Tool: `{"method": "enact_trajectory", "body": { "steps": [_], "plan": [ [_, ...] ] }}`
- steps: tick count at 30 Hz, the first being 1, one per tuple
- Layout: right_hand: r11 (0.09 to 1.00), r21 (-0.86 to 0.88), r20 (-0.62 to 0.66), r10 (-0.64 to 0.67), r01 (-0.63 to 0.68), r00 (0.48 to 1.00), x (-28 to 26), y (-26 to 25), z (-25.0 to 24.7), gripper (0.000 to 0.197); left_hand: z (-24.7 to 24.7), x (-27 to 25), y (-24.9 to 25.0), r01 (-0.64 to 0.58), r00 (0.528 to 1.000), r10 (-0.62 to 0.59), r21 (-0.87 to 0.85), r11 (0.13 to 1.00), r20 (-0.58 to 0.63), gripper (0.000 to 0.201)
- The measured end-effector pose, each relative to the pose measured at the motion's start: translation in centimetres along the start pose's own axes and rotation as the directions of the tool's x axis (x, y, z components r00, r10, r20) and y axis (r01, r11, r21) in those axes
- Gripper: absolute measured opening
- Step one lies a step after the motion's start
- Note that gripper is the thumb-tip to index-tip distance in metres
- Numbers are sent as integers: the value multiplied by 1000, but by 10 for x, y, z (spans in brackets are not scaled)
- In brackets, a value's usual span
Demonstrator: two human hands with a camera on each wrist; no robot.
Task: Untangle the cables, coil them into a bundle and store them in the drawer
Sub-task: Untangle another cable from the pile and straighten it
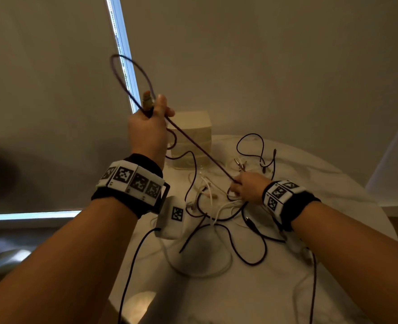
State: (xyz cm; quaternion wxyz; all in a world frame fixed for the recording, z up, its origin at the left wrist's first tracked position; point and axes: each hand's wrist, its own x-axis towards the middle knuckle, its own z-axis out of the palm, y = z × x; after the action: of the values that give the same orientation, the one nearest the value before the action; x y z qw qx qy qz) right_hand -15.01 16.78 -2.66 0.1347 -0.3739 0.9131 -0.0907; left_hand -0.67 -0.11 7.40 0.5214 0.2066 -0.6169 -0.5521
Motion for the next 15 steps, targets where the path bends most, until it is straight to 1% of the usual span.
{"method": "enact_trajectory", "body": {
  "steps": [1,2,3,4,5,6,7,9,10,12,13,14,15],
  "plan": [
    [997,-65,-13,35,-36,999,1,4,-1,36,-1,3,1,17,999,-17,-14,1000,-46,34],
    [996,-62,-64,55,-59,996,0,6,-4,37,-2,5,0,39,997,-40,-18,999,-70,33],
    [997,-17,-133,68,-71,989,0,6,-8,38,-3,6,-2,64,995,-64,-1,998,-71,32],
    [998,39,-229,55,-48,972,0,7,-13,38,-3,6,-3,86,995,-84,39,996,-50,32],
    [996,93,-325,24,6,945,-2,5,-20,38,-2,3,-6,93,996,-94,96,991,-2,31],
    [985,159,-399,-2,71,917,-3,2,-28,40,0,-2,-10,82,993,-93,148,986,73,29],
    [963,230,-443,-27,142,896,-5,-4,-36,42,4,-8,-12,54,983,-84,181,982,161,25],
    [881,380,-493,-65,282,868,-12,-19,-50,43,12,-22,-17,-5,945,-63,208,978,320,20],
    [826,449,-518,-72,342,853,-14,-26,-55,41,17,-28,-19,-21,917,-66,213,977,394,20],
    [703,550,-583,-64,452,810,-17,-39,-63,35,25,-38,-19,-49,836,-77,213,976,543,23],
    [656,568,-615,-64,497,786,-19,-43,-67,31,28,-42,-19,-66,806,-78,219,973,587,24],
    [619,578,-638,-65,533,767,-18,-45,-70,29,30,-44,-17,-74,796,-75,221,972,601,25],
    [579,591,-656,-60,562,752,-19,-45,-73,29,31,-45,-15,-67,797,-76,213,975,599,25]
  ]
}}
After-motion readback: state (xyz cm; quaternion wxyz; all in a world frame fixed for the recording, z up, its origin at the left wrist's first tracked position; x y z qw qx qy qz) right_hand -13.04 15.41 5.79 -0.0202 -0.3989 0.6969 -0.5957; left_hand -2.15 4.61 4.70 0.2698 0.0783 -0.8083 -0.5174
